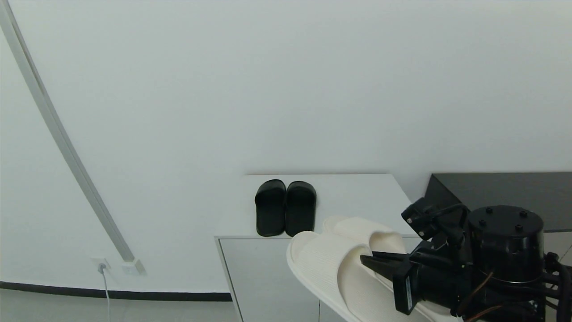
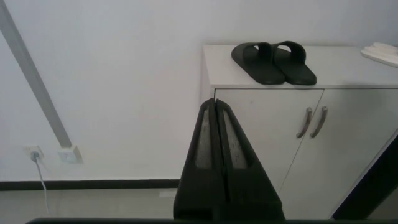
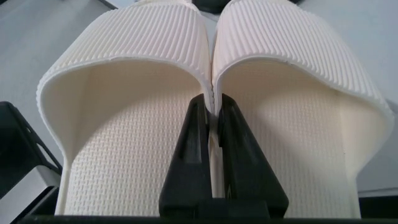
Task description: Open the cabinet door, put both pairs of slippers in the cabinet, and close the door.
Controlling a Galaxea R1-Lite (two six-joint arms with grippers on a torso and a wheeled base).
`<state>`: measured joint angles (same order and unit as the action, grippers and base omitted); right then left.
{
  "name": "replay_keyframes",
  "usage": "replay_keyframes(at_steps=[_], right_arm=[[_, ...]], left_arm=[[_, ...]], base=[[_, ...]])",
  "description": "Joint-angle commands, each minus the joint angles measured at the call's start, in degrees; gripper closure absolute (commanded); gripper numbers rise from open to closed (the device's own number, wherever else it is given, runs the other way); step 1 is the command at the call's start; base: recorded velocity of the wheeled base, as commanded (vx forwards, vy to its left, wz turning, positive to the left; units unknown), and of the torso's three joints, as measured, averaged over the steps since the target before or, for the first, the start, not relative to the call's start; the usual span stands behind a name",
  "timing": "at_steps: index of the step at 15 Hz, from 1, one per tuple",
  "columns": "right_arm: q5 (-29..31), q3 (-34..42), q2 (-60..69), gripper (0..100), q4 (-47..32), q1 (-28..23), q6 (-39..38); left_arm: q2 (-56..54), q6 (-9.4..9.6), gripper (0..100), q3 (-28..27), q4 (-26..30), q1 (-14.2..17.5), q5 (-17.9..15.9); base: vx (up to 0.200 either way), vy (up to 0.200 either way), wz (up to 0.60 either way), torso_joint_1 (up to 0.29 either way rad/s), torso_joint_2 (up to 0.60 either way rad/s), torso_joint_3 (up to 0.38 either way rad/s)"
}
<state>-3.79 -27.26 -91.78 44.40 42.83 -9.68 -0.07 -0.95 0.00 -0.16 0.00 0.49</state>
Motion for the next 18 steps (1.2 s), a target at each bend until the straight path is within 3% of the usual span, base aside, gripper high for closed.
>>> replay_keyframes(at_steps=[1, 15, 16, 18], right_arm=[[0.1, 0.28, 0.11, 100, -0.01, -0.02, 0.1], [0.01, 1.24, -1.47, 100, 0.16, -0.02, 0.71], [0.01, 1.42, -1.56, 100, 0.16, -0.11, 0.71], [0.01, 1.77, -1.56, 100, 0.43, -0.2, 0.71]], left_arm=[[0.07, -0.02, 100, 0.0, -0.02, -0.09, -0.05], [0.07, 0.16, 100, 0.0, 0.07, 0.0, -0.22], [0.07, 0.16, 0, 0.0, 0.07, -0.09, -0.14], [0.07, 0.16, 0, 0.0, 0.07, 0.0, -0.14]], base=[[0.0, 0.0, 0.0, 0.0, 0.0, 0.0], [0.0, 0.0, 0.0, 0.0, 0.0, 0.0], [0.0, 0.0, 0.0, 0.0, 0.0, 0.0], [0.0, 0.0, 0.0, -0.09, 0.19, 0.107]])
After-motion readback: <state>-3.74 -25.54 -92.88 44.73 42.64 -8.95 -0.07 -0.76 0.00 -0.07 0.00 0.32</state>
